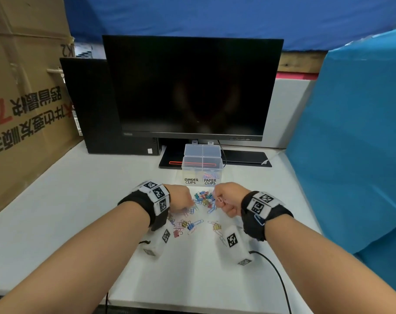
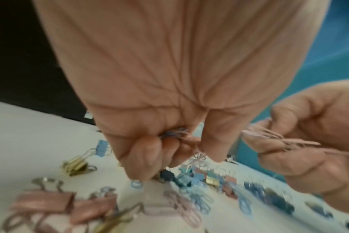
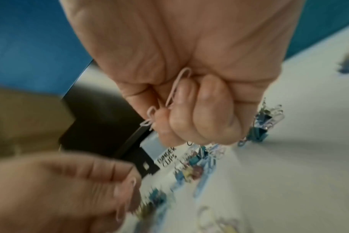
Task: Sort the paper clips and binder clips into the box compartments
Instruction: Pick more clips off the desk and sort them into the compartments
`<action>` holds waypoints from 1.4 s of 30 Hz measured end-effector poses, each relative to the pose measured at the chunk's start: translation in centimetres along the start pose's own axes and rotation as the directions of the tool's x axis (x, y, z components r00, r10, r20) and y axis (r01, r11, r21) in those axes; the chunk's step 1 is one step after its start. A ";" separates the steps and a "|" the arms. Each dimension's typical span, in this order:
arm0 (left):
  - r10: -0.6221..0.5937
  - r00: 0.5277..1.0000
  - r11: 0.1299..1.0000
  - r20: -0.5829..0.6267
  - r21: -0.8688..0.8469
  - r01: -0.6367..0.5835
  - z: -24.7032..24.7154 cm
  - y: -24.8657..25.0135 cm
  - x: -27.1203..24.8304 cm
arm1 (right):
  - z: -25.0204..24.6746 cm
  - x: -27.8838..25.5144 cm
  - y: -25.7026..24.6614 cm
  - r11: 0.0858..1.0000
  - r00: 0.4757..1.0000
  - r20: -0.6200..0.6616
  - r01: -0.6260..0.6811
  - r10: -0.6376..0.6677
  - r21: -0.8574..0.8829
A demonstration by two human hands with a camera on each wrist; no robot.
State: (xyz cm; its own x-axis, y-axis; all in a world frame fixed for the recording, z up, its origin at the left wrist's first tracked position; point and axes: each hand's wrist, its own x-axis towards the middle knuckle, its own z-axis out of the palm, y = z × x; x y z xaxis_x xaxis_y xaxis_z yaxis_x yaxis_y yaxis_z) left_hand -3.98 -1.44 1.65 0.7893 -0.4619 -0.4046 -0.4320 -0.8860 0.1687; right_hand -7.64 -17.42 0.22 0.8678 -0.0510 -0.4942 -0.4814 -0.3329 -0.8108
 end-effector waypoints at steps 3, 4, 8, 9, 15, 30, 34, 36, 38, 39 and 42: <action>-0.015 1.000 0.890 -0.004 -0.456 0.012 0.2 -2.3 1.2 | -1.1 0.0 1.0 0.912 0.995 -0.011 0.093 -0.096 0.399; -0.020 1.000 0.815 -0.012 -0.580 0.009 0.3 -2.8 1.3 | -1.2 0.0 1.3 0.870 0.993 -0.012 0.111 -0.120 0.480; -0.061 0.995 0.635 -0.073 -0.772 -0.017 0.2 -3.6 0.9 | -1.2 -0.2 1.8 0.686 0.977 0.017 0.137 -0.213 0.714; -0.070 0.994 0.606 -0.083 -0.795 -0.024 0.1 -3.5 0.8 | -1.1 -0.1 1.9 0.653 0.973 0.015 0.143 -0.231 0.744; -0.193 0.981 0.452 0.027 -0.885 0.113 0.0 -3.6 1.4 | -0.4 1.0 2.2 0.624 0.979 0.063 0.075 -0.196 0.778; -0.147 0.985 0.977 -0.094 -0.170 0.129 0.5 -2.4 2.3 | 3.3 2.3 -1.8 0.548 0.958 -0.066 0.102 -0.278 -0.830; -0.103 0.993 0.990 -0.065 -0.101 0.096 0.9 -2.3 2.4 | 3.9 2.9 -1.5 0.463 0.961 0.004 0.137 -0.277 -0.875; -0.079 0.992 0.994 -0.100 -0.084 0.070 1.0 -2.0 2.5 | 4.3 3.5 -1.2 0.443 0.964 0.002 0.124 -0.266 -0.888; -0.058 0.993 0.995 -0.103 -0.081 0.050 1.2 -1.8 2.7 | 4.8 3.8 -1.2 0.428 0.960 0.008 0.132 -0.279 -0.894; -0.049 0.994 0.996 -0.094 -0.074 0.042 1.2 -1.8 2.7 | 5.0 3.9 -1.2 0.421 0.959 0.013 0.137 -0.284 -0.896; -0.018 0.998 0.999 -0.060 -0.036 0.016 1.4 -1.8 2.9 | 5.5 4.2 -1.2 0.393 0.955 0.037 0.155 -0.293 -0.906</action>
State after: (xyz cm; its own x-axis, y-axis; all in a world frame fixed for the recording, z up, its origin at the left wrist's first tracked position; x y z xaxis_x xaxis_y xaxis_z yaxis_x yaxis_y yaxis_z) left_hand -1.55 -1.11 -1.07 0.8219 -0.4474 -0.3527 -0.4035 -0.8942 0.1940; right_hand -4.04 -12.07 -2.59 0.9656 0.0832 -0.2462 0.0570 -0.9921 -0.1116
